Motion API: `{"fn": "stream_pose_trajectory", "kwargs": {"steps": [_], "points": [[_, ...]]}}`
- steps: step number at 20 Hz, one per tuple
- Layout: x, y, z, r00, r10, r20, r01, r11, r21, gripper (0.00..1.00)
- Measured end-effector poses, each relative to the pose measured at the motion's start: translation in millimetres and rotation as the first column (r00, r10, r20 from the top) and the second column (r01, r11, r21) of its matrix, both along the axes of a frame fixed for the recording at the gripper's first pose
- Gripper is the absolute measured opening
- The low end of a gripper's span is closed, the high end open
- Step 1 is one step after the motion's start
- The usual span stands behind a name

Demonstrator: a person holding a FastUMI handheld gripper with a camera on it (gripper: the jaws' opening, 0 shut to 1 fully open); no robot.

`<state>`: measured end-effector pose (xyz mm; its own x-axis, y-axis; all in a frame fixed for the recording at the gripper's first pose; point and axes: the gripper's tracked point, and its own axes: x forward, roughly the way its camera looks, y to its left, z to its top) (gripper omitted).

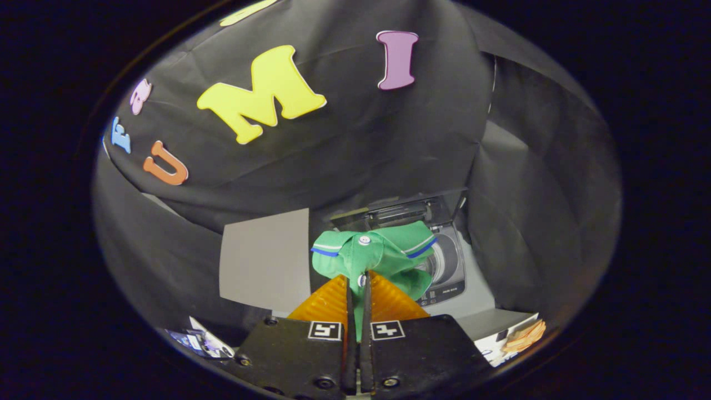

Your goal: Put the clothes into the washing machine and then close the washing machine lid.

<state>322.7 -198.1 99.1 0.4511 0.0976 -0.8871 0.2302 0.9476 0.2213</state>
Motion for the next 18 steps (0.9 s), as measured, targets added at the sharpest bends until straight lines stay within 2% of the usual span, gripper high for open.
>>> {"fn": "stream_pose_trajectory", "kwargs": {"steps": [7, 13, 18], "points": [[12, -34, -116, 0.990, 0.081, -0.113, -0.083, 0.997, -0.010, 0.06], [26, -52, -197, 0.981, 0.123, -0.152, -0.124, 0.992, 0.004, 0.06], [31, -58, -256, 0.963, 0.189, -0.190, -0.195, 0.981, -0.015, 0.06]]}}
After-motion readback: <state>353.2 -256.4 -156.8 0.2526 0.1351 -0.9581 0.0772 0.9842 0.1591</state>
